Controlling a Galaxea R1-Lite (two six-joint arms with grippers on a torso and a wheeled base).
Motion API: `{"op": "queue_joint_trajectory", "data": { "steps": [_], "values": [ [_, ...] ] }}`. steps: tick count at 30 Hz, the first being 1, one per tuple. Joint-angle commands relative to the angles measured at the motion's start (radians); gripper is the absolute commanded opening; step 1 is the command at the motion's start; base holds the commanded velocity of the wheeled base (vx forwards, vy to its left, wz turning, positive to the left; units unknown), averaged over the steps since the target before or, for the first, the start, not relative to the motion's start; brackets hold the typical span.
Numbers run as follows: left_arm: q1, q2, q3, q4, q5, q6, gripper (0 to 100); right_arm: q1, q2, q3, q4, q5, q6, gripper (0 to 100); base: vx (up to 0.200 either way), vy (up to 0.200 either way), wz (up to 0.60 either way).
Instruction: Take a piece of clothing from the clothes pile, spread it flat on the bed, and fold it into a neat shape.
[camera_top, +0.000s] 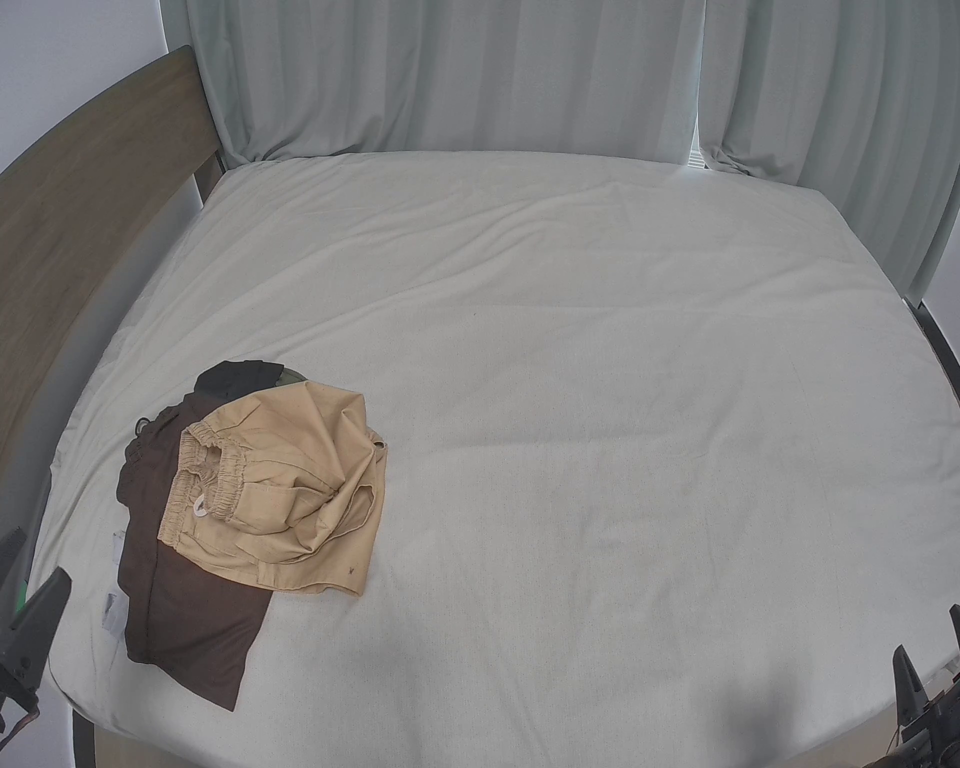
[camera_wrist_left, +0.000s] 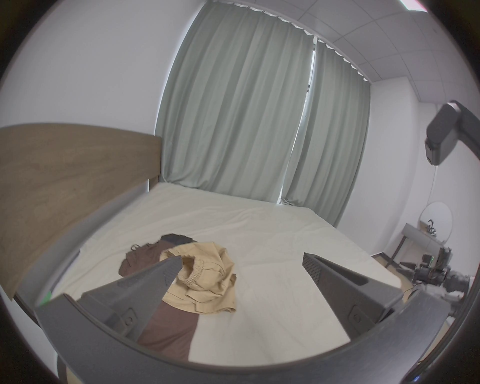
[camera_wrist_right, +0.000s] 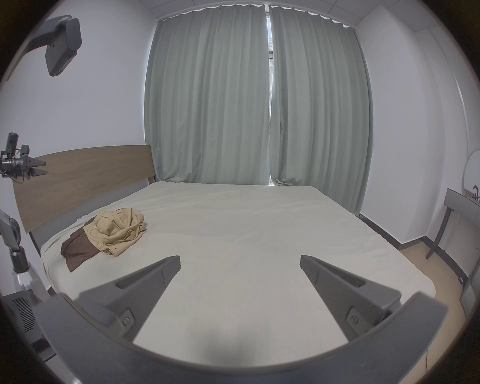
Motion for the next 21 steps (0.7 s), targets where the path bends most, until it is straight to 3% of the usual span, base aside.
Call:
{"op": "queue_joint_trajectory", "data": {
  "steps": [1,4,13,21],
  "values": [
    [-0.001,0.11,-0.015,-0.008,-0.029,-0.032,100,0.0,-0.016,0.018,0.0,0.001,0.0,100,0.0,0.0,0.0],
    [-0.004,0.135,-0.016,-0.019,-0.042,-0.032,100,0.0,-0.016,0.018,0.0,-0.001,0.002,100,0.0,0.0,0.0],
    [0.005,0.26,-0.039,-0.028,-0.197,-0.061,100,0.0,-0.016,0.018,0.0,-0.001,0.002,100,0.0,0.0,0.0],
    [0.008,0.385,-0.039,-0.146,-0.208,-0.135,100,0.0,-0.016,0.018,0.0,-0.001,0.002,100,0.0,0.0,0.0]
  ]
}}
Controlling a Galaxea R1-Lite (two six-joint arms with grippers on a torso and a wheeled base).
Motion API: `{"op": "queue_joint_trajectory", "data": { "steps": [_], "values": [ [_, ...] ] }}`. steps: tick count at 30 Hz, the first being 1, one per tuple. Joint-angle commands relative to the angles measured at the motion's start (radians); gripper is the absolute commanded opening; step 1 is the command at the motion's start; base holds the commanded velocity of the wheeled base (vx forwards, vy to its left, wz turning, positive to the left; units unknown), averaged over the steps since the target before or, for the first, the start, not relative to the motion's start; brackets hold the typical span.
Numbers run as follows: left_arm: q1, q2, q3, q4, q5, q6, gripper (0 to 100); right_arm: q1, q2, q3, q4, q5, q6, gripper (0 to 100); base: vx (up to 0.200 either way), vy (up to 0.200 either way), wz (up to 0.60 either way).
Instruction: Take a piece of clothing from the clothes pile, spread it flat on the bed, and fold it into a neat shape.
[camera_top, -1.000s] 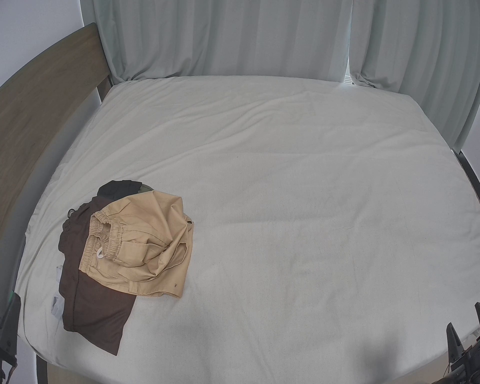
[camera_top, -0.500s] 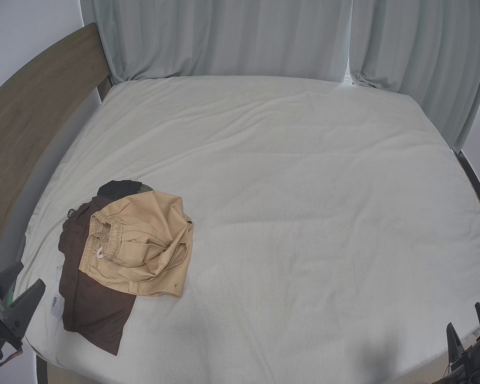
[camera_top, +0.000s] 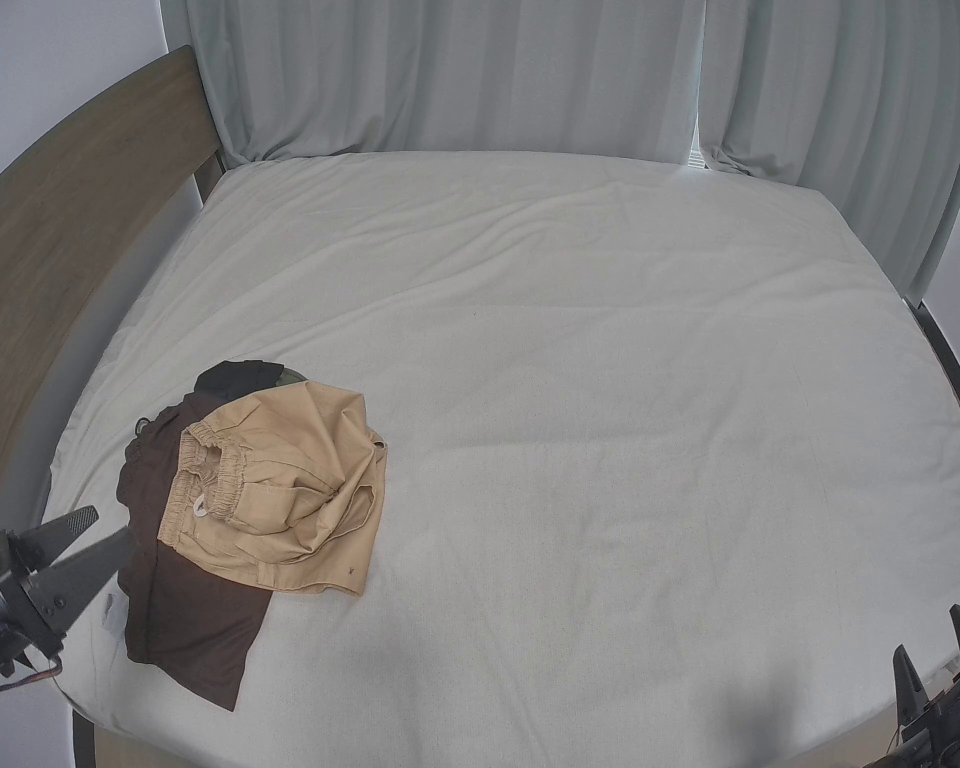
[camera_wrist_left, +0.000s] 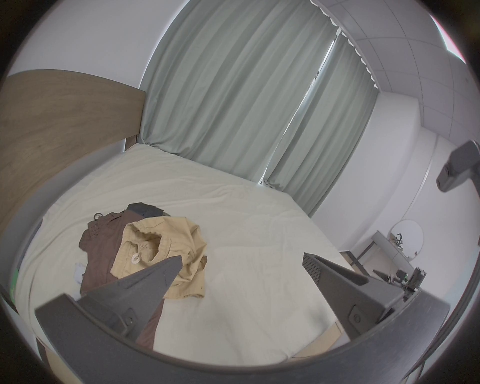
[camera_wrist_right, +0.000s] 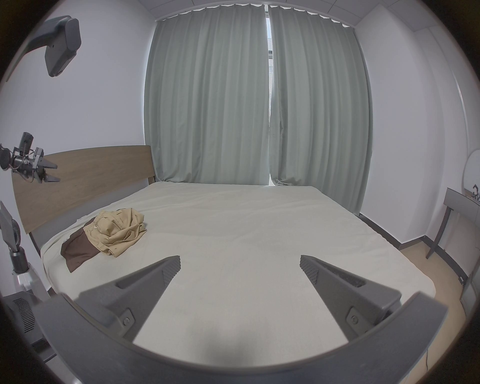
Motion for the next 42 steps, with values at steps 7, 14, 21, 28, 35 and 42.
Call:
{"op": "queue_joint_trajectory", "data": {
  "steps": [7,14,21,28,35,42],
  "values": [
    [0.039,0.194,0.003,-0.103,-0.085,-0.033,100,0.0,-0.016,0.018,0.0,0.0,-0.001,100,0.0,0.0,0.0],
    [0.149,0.277,-0.003,-0.139,-0.232,-0.03,100,0.0,-0.016,0.018,0.0,0.0,-0.001,100,0.0,0.0,0.0],
    [0.195,0.377,-0.007,-0.218,-0.269,-0.027,100,0.0,-0.016,0.018,0.001,0.0,-0.001,100,0.0,0.0,0.0],
    [0.195,0.463,-0.01,-0.297,-0.27,-0.027,100,0.0,-0.016,0.018,0.001,0.0,-0.001,100,0.0,0.0,0.0],
    [0.215,0.578,-0.025,-0.381,-0.27,-0.026,100,0.0,-0.016,0.018,0.0,0.0,-0.001,100,0.0,0.0,0.0],
    [0.218,0.688,-0.03,-0.487,-0.283,-0.024,100,0.002,-0.016,0.018,0.0,0.0,0.0,100,0.0,0.0,0.0]
  ]
}}
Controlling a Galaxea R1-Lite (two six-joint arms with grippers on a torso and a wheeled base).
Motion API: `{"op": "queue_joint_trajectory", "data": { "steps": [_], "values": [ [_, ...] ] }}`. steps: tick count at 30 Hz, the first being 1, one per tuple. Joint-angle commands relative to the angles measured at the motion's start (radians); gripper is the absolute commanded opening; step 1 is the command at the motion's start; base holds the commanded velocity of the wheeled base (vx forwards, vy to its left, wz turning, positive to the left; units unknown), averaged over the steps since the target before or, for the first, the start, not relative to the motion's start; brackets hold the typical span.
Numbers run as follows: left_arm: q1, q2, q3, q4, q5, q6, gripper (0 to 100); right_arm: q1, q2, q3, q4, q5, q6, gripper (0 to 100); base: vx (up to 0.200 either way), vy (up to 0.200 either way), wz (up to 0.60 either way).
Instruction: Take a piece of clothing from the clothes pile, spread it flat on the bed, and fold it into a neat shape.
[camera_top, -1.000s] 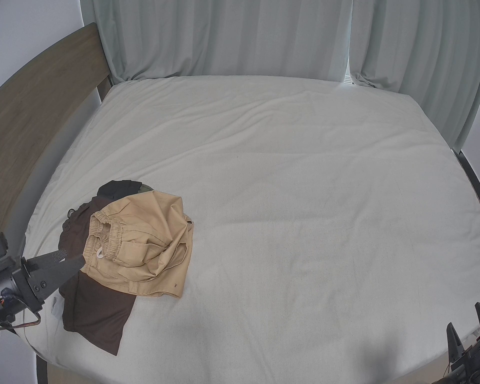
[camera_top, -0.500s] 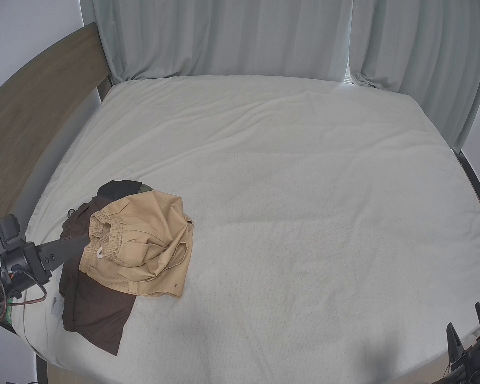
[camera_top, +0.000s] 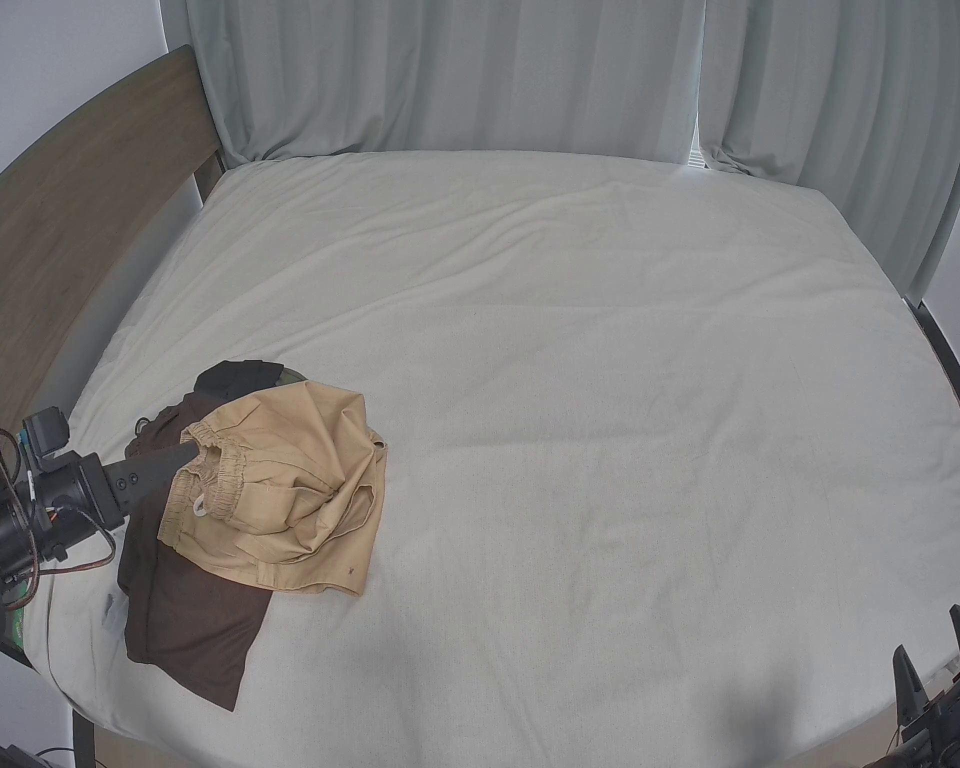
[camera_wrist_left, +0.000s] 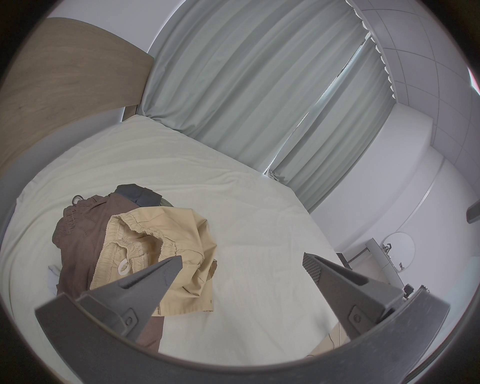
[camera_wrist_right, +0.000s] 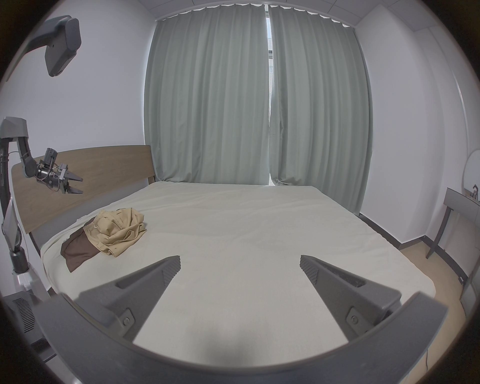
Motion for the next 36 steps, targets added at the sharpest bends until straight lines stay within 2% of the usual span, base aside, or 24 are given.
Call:
{"op": "queue_joint_trajectory", "data": {
  "steps": [1,12,21,29,36],
  "values": [
    [0.005,0.105,-0.007,-0.041,-0.007,0.002,100,0.002,-0.016,0.018,0.0,0.0,0.001,100,0.0,0.0,0.0],
    [0.017,0.329,-0.036,-0.222,-0.01,0.008,100,0.002,-0.016,0.018,0.0,-0.001,0.007,100,0.0,0.0,0.0],
    [0.02,0.465,-0.077,-0.278,-0.01,0.012,100,0.002,-0.016,0.018,0.0,-0.001,0.007,100,0.0,0.0,0.0],
    [0.05,0.556,-0.08,-0.314,-0.01,0.086,100,0.002,-0.016,0.018,0.0,-0.001,0.007,100,0.0,0.0,0.0],
    [0.05,0.611,-0.085,-0.378,-0.01,0.089,100,0.002,-0.016,0.018,0.0,-0.001,0.007,100,0.0,0.0,0.0]
  ]
}}
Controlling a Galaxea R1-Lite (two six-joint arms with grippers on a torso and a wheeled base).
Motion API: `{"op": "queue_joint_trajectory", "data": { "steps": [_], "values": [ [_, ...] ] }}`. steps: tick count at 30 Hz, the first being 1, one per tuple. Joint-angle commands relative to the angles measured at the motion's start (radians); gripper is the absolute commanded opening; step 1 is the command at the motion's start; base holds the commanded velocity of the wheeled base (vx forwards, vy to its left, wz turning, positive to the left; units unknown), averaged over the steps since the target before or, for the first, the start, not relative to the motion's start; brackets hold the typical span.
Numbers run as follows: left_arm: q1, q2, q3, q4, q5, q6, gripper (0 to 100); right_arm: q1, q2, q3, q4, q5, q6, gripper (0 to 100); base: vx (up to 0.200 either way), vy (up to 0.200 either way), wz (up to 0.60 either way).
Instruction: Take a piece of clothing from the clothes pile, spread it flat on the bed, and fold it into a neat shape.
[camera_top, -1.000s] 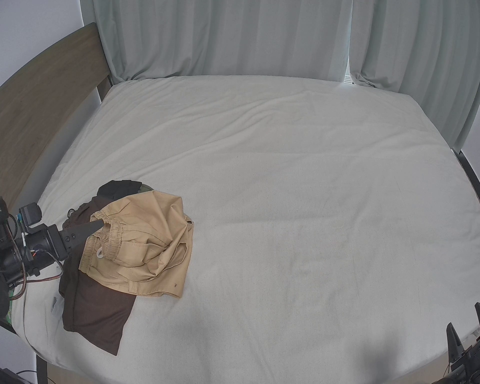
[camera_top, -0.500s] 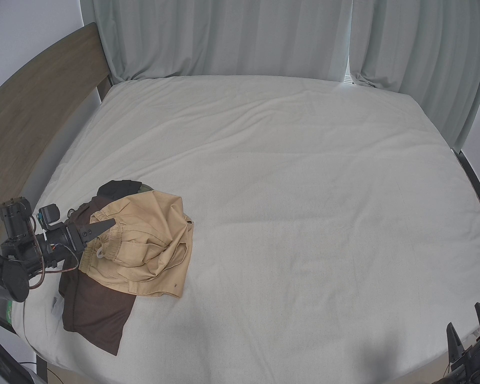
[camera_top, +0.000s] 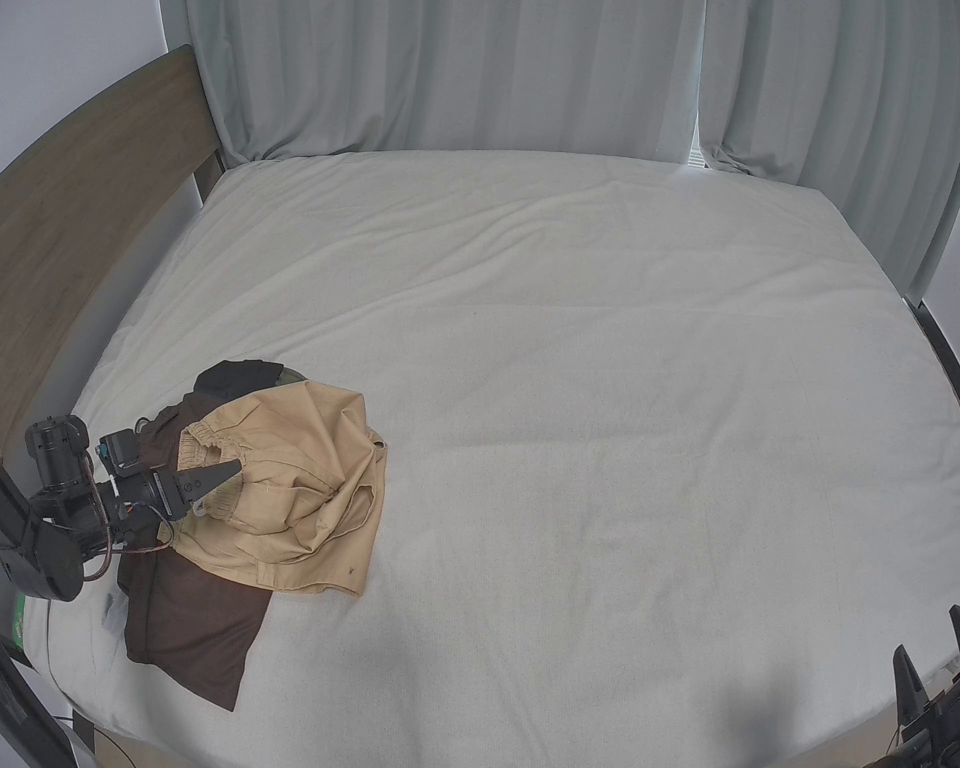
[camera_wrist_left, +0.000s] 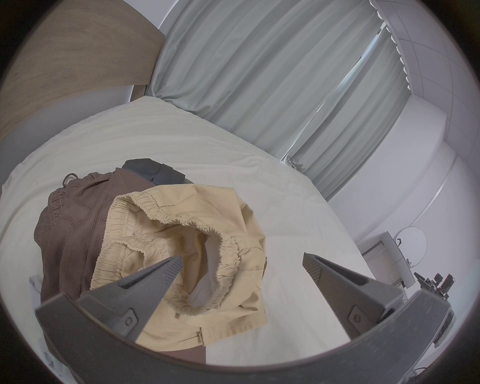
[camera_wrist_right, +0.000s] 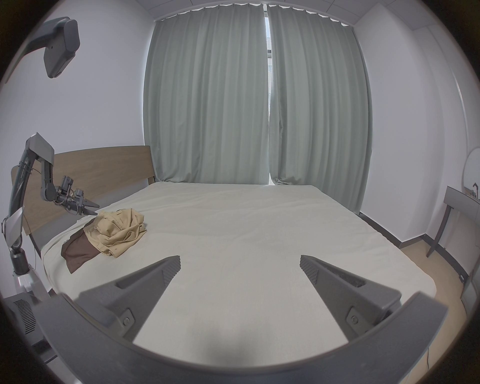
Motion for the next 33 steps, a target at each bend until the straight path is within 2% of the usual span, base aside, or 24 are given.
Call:
{"op": "queue_joint_trajectory", "data": {
  "steps": [1,11,21,33],
  "values": [
    [0.003,0.06,-0.008,-0.028,0.0,-0.001,100,0.0,-0.016,0.018,0.0,0.0,-0.001,100,0.0,0.0,0.0],
    [-0.02,0.152,-0.028,-0.159,-0.002,-0.004,100,0.0,-0.016,0.018,0.0,0.0,-0.001,100,0.0,0.0,0.0],
    [-0.089,0.155,-0.026,-0.165,-0.002,-0.007,100,0.0,-0.016,0.018,0.0,-0.001,0.001,100,0.0,0.0,0.0],
    [-0.103,0.196,-0.035,-0.199,0.011,-0.008,100,0.0,-0.016,0.018,0.0,-0.001,0.001,100,0.0,0.0,0.0]
  ]
}}
